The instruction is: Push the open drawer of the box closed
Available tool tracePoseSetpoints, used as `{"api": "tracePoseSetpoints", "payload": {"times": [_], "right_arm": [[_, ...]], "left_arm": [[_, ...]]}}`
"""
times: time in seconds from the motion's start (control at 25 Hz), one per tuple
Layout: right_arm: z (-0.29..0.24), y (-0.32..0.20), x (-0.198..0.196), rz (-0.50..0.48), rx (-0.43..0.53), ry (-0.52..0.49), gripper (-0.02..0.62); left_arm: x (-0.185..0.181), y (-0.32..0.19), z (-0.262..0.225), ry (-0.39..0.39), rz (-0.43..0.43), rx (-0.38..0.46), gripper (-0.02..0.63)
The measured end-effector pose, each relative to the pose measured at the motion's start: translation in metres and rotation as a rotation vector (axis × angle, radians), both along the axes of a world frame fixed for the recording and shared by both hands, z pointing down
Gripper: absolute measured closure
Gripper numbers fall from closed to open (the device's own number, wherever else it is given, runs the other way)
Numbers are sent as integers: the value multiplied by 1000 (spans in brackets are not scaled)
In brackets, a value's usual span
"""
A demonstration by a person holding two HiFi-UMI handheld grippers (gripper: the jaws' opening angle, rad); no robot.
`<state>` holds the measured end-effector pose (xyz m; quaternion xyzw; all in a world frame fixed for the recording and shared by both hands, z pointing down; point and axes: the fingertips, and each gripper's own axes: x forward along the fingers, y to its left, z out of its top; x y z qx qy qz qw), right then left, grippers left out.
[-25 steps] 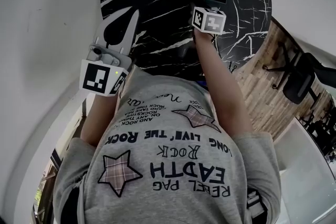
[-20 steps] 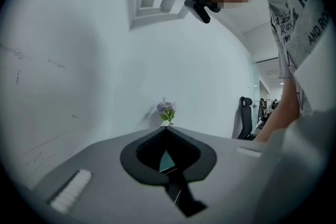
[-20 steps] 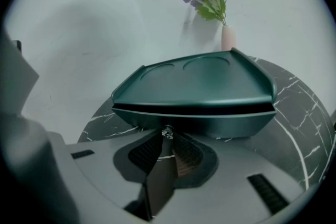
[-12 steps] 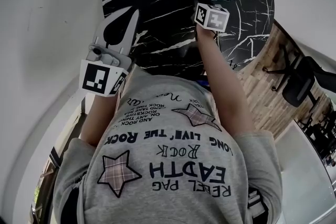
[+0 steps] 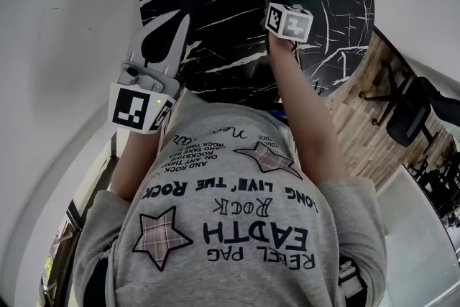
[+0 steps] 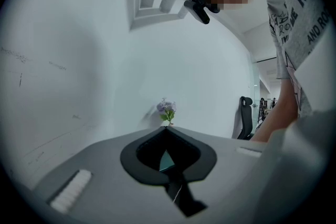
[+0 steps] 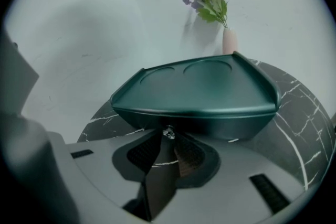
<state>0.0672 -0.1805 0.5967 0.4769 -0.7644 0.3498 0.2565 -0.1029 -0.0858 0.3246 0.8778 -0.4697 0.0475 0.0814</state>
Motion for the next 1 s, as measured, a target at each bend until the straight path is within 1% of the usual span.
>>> {"api": "tracePoseSetpoints", "payload": {"times": [0.12, 0.28, 0.48, 0.56, 0.68, 0.76, 0.88, 1.0], "right_arm": [[-4, 4, -6, -38, 3, 13, 515], [-9, 11, -4, -12, -5, 9, 486], [-15, 21, 4, 9, 1, 9, 486], [-17, 25, 6, 0, 10, 1, 499], [-25, 30, 8, -7, 32, -11, 554], [-34, 32, 11, -12, 50, -12, 572], [-54, 34, 13, -16, 89, -25, 578], [-78, 35, 18, 6, 134, -85, 580]], "left_arm": [[1, 1, -2, 4, 3, 2, 601], [3, 4, -3, 6, 7, 9, 601], [7, 7, -7, 10, 15, 21, 600], [10, 7, -8, 12, 22, 27, 601], [15, 8, -11, 15, 37, 35, 600], [19, 10, -13, 18, 47, 43, 601], [24, 12, -17, 18, 57, 55, 601], [31, 13, -21, 12, 69, 72, 601]]}}
